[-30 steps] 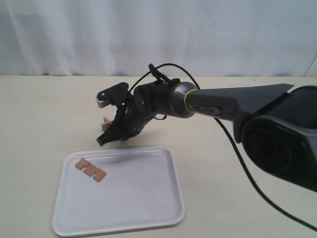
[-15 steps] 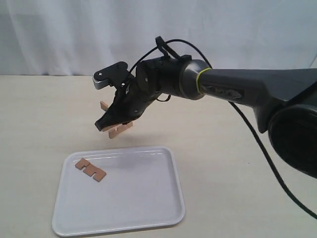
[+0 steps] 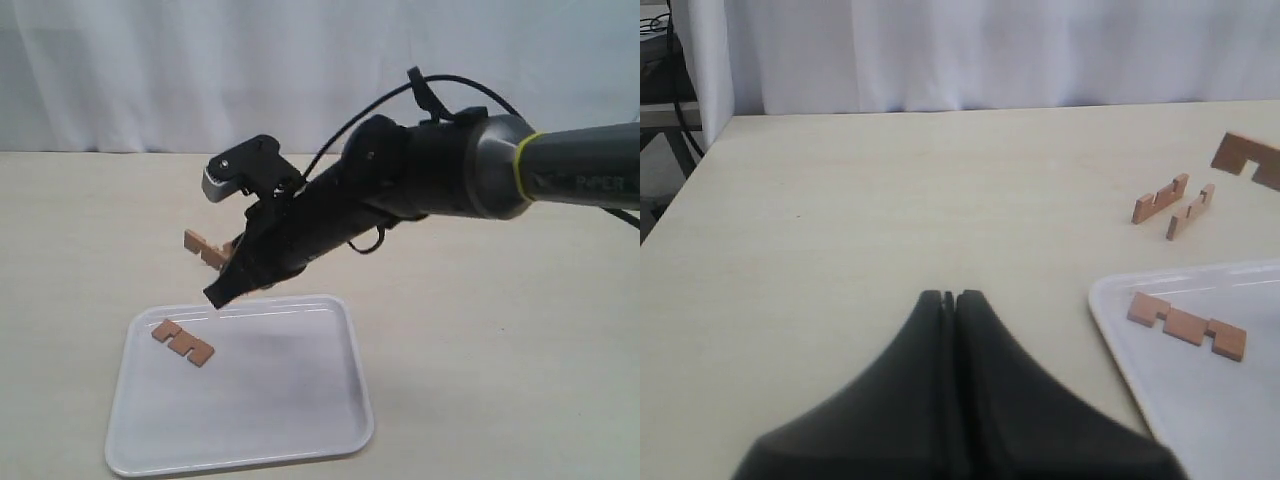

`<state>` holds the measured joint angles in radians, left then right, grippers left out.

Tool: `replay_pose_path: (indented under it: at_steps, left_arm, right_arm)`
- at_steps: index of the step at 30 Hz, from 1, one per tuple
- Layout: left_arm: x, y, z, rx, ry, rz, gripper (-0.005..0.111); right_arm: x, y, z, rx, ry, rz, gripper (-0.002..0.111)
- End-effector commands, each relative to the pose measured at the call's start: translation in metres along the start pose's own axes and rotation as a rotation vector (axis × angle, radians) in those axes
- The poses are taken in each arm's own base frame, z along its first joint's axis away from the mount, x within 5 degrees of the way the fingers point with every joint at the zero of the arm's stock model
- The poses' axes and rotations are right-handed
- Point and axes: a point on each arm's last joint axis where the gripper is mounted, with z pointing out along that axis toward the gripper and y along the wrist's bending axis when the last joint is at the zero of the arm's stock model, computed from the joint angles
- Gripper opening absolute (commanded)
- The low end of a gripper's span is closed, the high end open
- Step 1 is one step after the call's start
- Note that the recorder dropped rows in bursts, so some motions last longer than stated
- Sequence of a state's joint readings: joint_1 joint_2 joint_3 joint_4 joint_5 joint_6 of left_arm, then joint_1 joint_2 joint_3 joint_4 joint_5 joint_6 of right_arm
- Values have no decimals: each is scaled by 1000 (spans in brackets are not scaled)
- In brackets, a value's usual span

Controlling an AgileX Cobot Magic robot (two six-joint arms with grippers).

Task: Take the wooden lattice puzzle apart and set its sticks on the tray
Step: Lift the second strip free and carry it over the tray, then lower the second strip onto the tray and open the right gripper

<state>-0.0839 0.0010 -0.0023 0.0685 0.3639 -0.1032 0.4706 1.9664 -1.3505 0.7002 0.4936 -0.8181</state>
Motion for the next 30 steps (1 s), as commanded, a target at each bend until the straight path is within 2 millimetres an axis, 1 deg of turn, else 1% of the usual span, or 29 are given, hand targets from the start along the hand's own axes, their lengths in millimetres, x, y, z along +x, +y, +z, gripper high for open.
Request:
replay_pose_path:
  at_steps: [1,6,15,18,20,21,25,27,30]
  left_arm:
    - [0,0,0,-1,-8,3,0]
    - [0,0,0,-1,-8,3,0]
    - [0,0,0,-1,-8,3,0]
    - [0,0,0,-1,-8,3,0]
    - [0,0,0,-1,-8,3,0]
    - [0,0,0,-1,-8,3,0]
    - [0,0,0,-1,-8,3,0]
    - [0,0,0,-1,-8,3,0]
    - [0,0,0,-1,-8,3,0]
  right_arm:
    - [11,7,1,-58,-95,13,4]
    - [13,19,0,-189,-69,-22,4]
    - [20,26,2,-281,-10,-49,4]
    - [24,25,7,-285,11,-54,4]
    - [28,24,15,-302,45,-56,4]
    - [31,26,21,-360,93,-52,4]
    - [32,29,30,-473,153,-69,4]
    - [39,27,39,-474,190,-80,4]
    - [41,24,42,-456,224,-74,4]
